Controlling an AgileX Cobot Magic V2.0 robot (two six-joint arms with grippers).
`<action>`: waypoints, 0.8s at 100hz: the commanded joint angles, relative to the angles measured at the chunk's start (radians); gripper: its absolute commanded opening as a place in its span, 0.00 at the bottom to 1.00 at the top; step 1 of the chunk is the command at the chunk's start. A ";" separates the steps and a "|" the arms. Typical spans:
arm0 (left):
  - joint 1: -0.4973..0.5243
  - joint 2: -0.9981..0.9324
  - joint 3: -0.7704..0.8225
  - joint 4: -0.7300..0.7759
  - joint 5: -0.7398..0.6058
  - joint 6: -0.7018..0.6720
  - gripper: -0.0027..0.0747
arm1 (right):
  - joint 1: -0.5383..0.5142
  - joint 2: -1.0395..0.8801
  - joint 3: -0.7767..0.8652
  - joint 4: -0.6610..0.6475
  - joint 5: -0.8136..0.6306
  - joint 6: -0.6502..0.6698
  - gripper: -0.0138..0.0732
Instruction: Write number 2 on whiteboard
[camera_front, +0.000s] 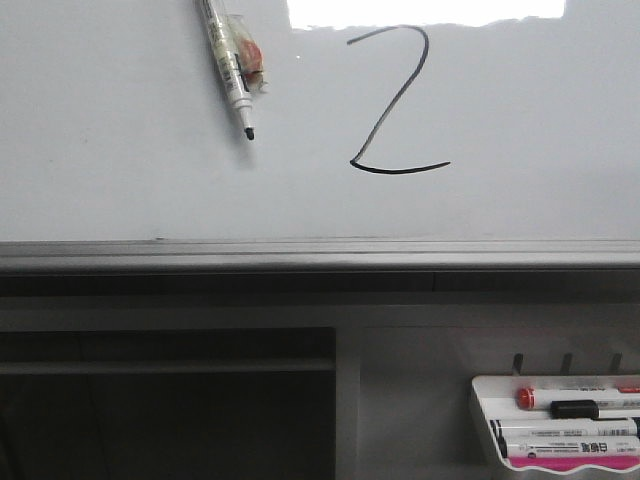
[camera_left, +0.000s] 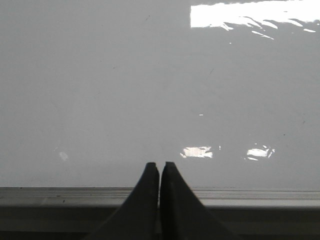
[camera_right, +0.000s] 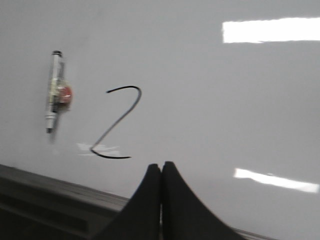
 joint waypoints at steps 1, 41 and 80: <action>0.004 -0.027 0.013 -0.004 -0.076 -0.011 0.01 | -0.006 -0.006 -0.022 -0.315 -0.126 0.255 0.08; 0.004 -0.027 0.013 -0.004 -0.076 -0.011 0.01 | -0.100 -0.014 0.143 -0.908 -0.253 0.735 0.08; 0.004 -0.027 0.013 -0.004 -0.076 -0.011 0.01 | -0.107 -0.014 0.188 -0.941 -0.248 0.780 0.08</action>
